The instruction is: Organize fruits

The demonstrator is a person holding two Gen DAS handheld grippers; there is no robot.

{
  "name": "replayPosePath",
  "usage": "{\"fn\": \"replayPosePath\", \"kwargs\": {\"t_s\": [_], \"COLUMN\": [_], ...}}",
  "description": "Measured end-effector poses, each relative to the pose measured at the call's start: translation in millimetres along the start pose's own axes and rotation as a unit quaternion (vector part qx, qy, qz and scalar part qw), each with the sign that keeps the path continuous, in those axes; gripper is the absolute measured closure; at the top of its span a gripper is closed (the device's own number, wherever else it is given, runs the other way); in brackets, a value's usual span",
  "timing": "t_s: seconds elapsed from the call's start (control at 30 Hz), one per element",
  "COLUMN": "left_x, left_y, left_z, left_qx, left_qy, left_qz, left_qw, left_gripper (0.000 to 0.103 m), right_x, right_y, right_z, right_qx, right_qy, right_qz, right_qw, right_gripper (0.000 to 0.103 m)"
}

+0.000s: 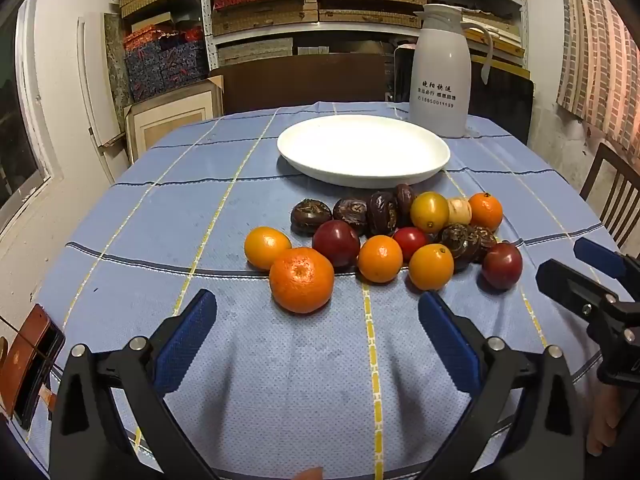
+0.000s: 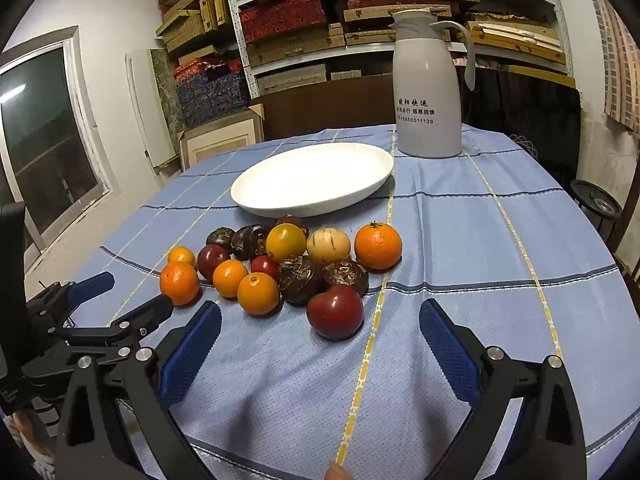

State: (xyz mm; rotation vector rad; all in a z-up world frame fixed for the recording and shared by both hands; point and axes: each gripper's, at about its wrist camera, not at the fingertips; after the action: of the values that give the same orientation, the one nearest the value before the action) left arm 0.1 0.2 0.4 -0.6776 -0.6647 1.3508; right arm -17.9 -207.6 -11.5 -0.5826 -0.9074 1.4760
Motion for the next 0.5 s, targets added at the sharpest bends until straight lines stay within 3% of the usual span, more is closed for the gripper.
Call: {"fn": "replayPosePath", "kwargs": {"t_s": [0.5], "left_x": [-0.4], "left_y": [1.1], "left_z": [-0.3], "left_qx": [-0.001], "left_qy": [0.0], "left_qz": [0.002], "left_qw": [1.0], "left_gripper": [0.004], "right_x": [0.4], "right_y": [1.6], "right_z": [-5.0], "right_qx": [0.008], "right_qy": [-0.001], "right_qz": [-0.001], "right_qw": [1.0], "right_gripper": [0.003]}}
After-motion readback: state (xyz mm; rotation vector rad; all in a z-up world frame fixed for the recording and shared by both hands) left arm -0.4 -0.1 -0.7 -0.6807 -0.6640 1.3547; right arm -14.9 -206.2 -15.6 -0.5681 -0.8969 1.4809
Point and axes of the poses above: each gripper's, at about its wrist camera, not at the fingertips, and z roughly against the way its jaws point, x to its left, y to its underside, and after that the axes turned 3 degrees about y, right-handed
